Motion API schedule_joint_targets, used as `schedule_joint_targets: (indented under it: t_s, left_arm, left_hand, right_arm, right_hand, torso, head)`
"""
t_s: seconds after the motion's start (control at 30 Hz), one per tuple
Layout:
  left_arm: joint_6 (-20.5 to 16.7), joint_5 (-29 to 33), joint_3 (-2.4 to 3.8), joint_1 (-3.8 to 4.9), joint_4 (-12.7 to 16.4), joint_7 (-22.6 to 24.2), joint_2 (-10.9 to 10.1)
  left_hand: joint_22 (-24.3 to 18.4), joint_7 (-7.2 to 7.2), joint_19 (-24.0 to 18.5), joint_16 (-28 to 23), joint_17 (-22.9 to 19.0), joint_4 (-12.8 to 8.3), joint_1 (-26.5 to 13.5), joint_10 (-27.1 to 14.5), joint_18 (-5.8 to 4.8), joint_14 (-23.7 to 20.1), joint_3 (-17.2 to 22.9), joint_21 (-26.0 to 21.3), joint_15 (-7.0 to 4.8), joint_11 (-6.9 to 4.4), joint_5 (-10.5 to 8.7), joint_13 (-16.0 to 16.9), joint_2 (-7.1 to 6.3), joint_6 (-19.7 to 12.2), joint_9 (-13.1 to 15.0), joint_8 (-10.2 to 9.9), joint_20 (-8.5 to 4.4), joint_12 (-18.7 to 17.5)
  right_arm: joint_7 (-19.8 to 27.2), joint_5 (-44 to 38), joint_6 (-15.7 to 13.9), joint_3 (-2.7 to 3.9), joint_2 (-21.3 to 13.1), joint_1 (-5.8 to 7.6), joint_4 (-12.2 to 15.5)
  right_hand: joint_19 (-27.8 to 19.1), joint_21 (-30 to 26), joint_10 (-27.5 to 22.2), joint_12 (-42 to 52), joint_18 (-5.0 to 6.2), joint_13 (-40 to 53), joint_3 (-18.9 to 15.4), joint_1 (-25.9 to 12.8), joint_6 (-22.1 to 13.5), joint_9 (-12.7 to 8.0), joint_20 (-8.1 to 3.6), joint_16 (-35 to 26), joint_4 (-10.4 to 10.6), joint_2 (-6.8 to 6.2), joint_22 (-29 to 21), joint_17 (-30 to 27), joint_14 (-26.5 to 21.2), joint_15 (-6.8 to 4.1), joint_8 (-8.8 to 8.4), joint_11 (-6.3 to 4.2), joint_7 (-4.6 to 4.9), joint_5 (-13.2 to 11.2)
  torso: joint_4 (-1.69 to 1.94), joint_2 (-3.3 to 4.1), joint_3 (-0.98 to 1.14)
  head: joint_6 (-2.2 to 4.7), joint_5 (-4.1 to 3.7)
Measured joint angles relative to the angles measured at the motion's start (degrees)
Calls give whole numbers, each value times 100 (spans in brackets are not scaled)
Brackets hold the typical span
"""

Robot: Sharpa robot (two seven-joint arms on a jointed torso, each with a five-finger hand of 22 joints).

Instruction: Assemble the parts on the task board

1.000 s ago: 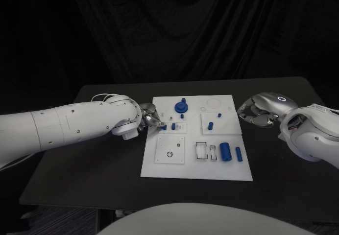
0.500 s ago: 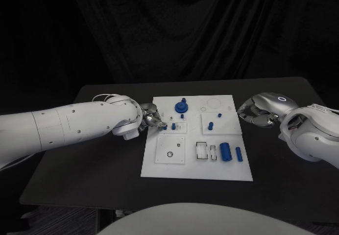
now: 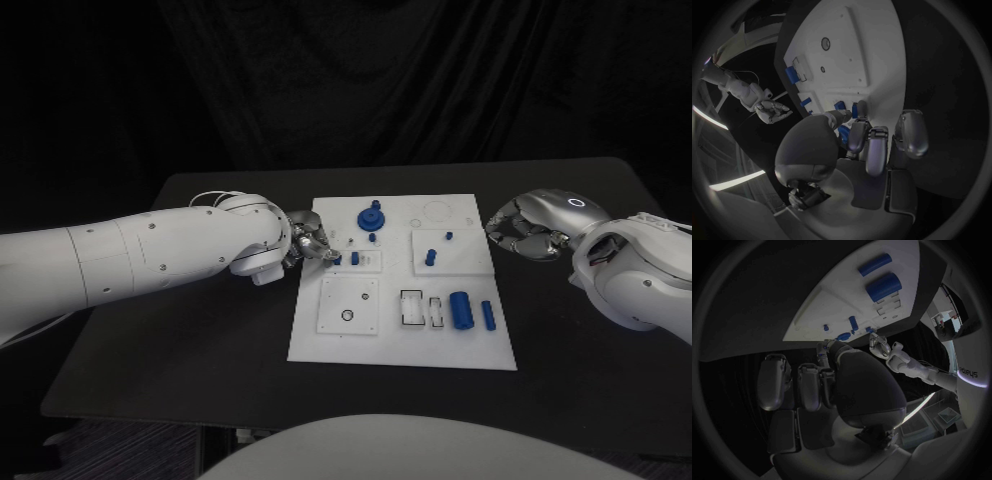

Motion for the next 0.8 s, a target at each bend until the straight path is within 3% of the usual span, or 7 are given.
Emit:
schedule_joint_targets:
  t_s: [0.8]
  left_arm:
    - [53,0,0,-7,-12,-10,-9]
  left_hand:
    - [0,-22,0,0,0,-52,-24,-13,1,0,20,0,0,-14,90,0,24,64,0,17,0,1]
  right_arm:
    - [-1,1,4,0,-5,0,3]
  right_hand:
    - [0,0,0,0,0,0,17,0,15,5,0,0,-17,0,0,0,0,0,0,0,-16,47]
  torso:
    - [2,1,0]
  head:
    - [0,7]
